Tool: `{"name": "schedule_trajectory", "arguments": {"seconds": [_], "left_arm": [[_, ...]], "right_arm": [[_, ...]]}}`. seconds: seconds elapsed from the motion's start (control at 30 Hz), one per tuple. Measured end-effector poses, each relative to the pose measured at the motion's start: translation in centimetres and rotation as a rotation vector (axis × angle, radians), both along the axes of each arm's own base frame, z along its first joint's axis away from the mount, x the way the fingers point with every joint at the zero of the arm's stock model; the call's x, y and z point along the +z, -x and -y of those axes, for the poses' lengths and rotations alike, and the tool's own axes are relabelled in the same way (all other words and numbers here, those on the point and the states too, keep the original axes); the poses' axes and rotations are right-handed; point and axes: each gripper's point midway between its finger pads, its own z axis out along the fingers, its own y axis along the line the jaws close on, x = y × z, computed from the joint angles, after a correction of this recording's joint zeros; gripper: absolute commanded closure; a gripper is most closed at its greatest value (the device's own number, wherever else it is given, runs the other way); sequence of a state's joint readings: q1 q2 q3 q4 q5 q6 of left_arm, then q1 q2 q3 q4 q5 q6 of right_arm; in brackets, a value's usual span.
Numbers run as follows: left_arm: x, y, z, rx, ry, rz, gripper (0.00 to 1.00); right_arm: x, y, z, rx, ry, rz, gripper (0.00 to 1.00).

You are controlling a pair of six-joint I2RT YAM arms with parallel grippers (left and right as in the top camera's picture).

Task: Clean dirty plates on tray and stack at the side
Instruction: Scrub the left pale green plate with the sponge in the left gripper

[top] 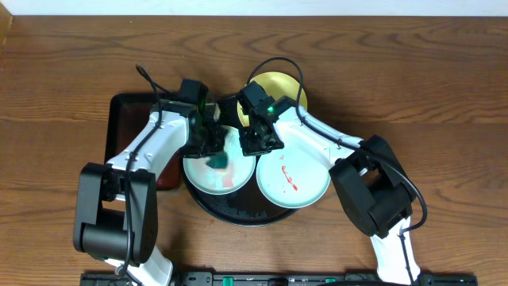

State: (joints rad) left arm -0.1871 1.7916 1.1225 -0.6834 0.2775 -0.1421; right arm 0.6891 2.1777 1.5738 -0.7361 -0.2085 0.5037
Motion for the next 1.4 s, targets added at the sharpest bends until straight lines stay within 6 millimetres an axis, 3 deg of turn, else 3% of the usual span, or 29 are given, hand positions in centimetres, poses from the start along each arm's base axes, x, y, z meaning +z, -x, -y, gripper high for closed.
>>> {"name": "schedule_trajectory", "arguments": {"seconds": [0.23,0.5,0.6,0.8,1.07,1.23,1.4], "left_arm": [[-0.2,-2.1,-4.2,0.213,-0.237,0.084,0.93],[0.0,-2.6,-5.8,0.307,-0.322,0.112,0.92],[0.0,-2.5,-5.5,0.296,-0.303,0.106,0.92],[-0.2,-2.0,-3.0,0.150,-0.163,0.069,0.93],[-0.2,2.8,0.3,-0.048,-0.047,-0.098,0.93],[-0.1,4.6,0.5,-0.103,-0.031,-0.162,0.93],[-0.2,3.7,0.0,-0.110,-0.065,-0.119,0.92]], "right_arm": [[0.0,0.1,-0.1,0.003,0.002,0.002,0.99],[0.0,0.1,-0.1,0.005,0.006,0.005,0.99],[0.0,0.1,-0.1,0.005,0.006,0.005,0.99],[-0.1,0.1,-0.1,0.004,0.012,0.010,0.99],[-0.1,0.1,-0.1,0.004,0.012,0.010,0.99],[-0.1,0.1,-0.1,0.004,0.012,0.010,0.99],[-0.1,0.1,-0.1,0.004,0.012,0.010,0.99]]}}
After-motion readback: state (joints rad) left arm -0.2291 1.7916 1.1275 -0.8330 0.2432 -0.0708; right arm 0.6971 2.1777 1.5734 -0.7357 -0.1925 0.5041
